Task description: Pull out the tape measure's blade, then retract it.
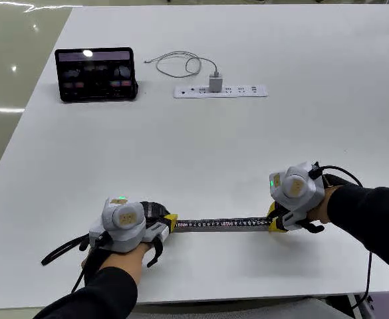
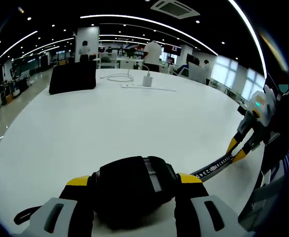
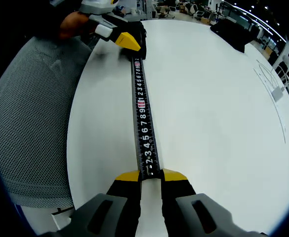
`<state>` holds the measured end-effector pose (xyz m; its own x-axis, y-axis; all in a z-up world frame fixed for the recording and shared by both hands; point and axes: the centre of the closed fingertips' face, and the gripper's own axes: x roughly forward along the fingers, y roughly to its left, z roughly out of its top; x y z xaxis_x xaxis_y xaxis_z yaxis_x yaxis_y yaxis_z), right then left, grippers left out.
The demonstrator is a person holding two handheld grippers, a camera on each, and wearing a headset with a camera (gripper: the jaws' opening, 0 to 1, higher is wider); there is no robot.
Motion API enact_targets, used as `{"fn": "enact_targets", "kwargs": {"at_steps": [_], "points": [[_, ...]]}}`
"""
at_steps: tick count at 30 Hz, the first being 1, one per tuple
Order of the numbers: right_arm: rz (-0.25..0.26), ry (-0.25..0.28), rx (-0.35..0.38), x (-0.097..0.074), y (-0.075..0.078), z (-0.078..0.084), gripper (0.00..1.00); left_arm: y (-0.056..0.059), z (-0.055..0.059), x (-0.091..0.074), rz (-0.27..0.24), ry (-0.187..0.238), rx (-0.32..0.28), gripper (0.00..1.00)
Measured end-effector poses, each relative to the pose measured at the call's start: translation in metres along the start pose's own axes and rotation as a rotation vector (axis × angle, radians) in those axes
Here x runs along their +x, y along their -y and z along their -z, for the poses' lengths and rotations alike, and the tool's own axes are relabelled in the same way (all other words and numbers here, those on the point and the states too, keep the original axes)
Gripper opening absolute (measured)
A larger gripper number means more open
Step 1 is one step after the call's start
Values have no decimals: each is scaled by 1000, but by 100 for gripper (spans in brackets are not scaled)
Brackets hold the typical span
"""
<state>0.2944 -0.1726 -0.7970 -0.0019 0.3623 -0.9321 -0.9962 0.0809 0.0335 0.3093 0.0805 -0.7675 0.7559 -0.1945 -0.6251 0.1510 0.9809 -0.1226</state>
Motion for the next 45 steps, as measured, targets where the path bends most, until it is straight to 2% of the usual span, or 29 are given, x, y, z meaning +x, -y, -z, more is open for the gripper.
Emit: {"fn": "enact_targets", "kwargs": {"at_steps": [45], "points": [[10,29,21,8,-4,-22,10,0,1,0,-1,-1,12,63]]}}
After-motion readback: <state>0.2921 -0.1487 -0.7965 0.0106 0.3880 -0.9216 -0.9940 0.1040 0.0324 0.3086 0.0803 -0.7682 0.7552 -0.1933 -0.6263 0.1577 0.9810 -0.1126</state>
